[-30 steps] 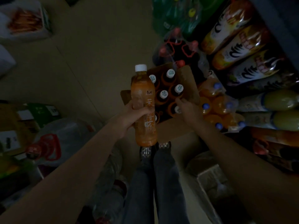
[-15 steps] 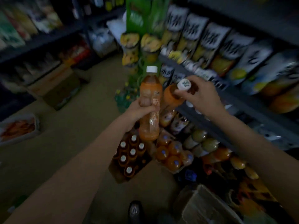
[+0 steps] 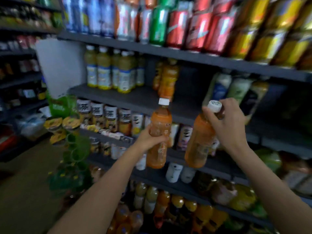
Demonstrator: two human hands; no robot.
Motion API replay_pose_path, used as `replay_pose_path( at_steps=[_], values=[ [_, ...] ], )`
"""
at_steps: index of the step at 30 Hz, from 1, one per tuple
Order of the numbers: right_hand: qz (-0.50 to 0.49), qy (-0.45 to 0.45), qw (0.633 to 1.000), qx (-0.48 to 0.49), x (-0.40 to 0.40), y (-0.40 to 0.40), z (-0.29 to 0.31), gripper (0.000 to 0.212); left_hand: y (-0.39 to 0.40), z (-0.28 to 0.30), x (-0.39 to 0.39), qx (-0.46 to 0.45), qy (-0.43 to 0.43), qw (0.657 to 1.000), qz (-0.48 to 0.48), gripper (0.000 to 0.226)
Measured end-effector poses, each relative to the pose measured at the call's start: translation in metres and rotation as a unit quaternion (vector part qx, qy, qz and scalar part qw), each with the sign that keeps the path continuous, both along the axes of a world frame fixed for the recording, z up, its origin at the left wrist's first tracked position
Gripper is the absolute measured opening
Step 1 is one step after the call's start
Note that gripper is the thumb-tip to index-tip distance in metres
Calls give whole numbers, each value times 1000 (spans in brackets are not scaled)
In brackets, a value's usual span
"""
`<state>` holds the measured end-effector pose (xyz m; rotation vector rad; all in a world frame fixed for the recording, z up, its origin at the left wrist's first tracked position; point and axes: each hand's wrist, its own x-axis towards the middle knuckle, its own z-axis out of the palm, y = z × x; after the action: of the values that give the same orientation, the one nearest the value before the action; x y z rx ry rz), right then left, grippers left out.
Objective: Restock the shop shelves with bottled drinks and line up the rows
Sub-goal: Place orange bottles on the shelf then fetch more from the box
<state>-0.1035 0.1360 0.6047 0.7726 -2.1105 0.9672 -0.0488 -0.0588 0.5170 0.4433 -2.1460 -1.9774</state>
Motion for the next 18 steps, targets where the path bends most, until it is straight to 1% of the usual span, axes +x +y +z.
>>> replay_pose_path(
  at_steps=[3,6,9,11,14,16,18],
  values=[
    [-30,-34,998,-35,-14,90,17,27,87,15,-29,6,18,1000,-9,53],
    [-75,-78,992,-67,-29,165,21,27,167,25,-54,21,11,998,-58,49],
    [-105,-134,977,-126,-41,222,17,26,228,33,-75,-11,26,995,-93,47],
    [-126,-150,968,-157,-47,253,13,28,253,38,-89,-27,46,993,-107,43],
    [-172,-120,956,-204,-55,287,12,33,276,45,-105,-31,73,990,-115,44],
    [-202,-81,948,-233,-61,300,15,32,283,49,-113,-31,89,989,-115,49],
    [-201,-36,943,-262,-70,304,21,31,287,51,-120,-23,96,989,-112,56]
  ],
)
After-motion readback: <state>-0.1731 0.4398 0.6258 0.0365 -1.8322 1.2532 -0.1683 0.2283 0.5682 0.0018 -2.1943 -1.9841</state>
